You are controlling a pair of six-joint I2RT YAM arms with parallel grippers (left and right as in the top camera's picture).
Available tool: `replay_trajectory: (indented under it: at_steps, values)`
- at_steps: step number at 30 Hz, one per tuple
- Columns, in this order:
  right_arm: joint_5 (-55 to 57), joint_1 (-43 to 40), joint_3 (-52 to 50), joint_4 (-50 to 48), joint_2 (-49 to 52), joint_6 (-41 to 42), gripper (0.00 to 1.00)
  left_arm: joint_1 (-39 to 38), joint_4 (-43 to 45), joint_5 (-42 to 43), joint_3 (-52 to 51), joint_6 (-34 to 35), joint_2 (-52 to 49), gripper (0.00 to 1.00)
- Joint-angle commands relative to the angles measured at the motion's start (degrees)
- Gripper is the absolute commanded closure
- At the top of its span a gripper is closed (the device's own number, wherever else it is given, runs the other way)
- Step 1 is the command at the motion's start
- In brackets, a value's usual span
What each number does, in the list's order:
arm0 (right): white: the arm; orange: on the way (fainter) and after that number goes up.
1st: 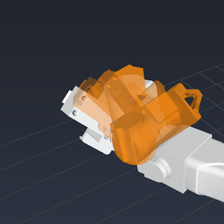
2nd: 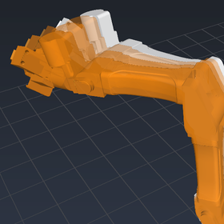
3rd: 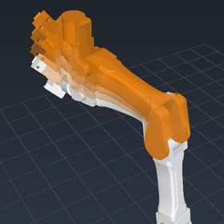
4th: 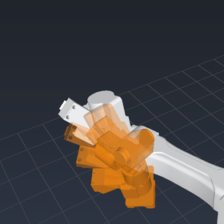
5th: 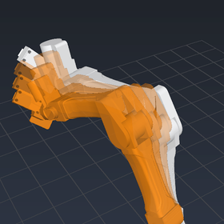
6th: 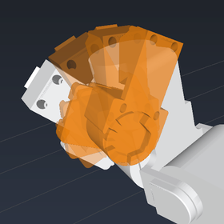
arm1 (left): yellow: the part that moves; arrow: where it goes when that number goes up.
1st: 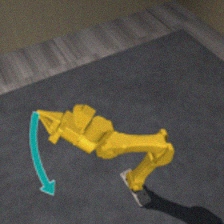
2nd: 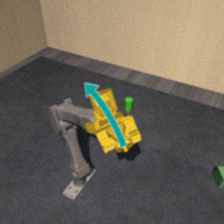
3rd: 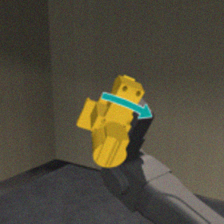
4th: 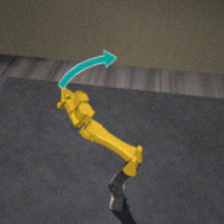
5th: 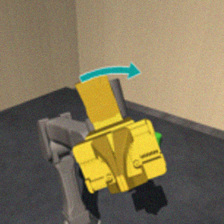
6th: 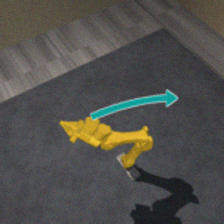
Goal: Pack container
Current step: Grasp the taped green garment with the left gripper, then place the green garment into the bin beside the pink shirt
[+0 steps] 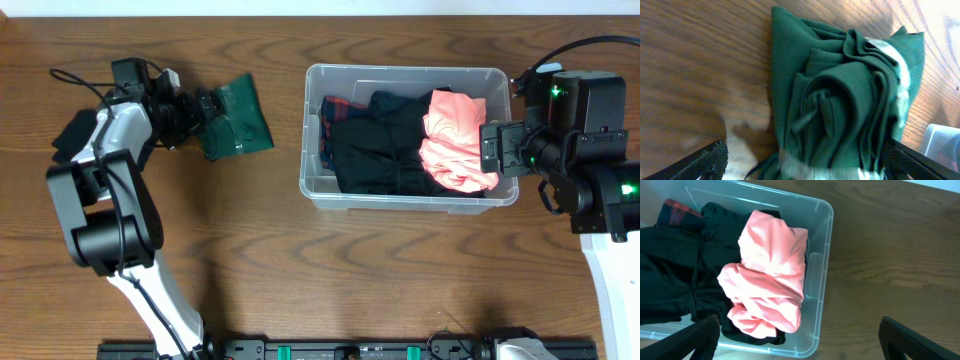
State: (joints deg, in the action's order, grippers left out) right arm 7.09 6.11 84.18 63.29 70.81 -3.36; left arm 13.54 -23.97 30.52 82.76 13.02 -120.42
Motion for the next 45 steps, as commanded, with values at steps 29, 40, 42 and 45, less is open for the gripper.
replay_trajectory:
  at_steps: [29,40,42,45]
  values:
    - [0.0,-5.9,-0.1,1.6,-6.6,2.0,0.26,-24.1,-14.2,3.0,2.3,-1.4,37.1,0.94]
    - [0.0,-5.9,-0.1,2.1,-6.6,2.0,0.26,-44.2,-7.2,-5.9,2.3,6.8,25.5,0.94]
    - [0.0,-5.9,-0.1,2.1,-6.6,2.0,0.26,-46.2,-5.4,-5.9,2.3,8.0,22.5,0.94]
    - [0.0,-5.9,-0.1,2.2,-6.6,2.0,0.26,-48.6,-2.7,-5.9,2.3,9.9,18.9,0.94]
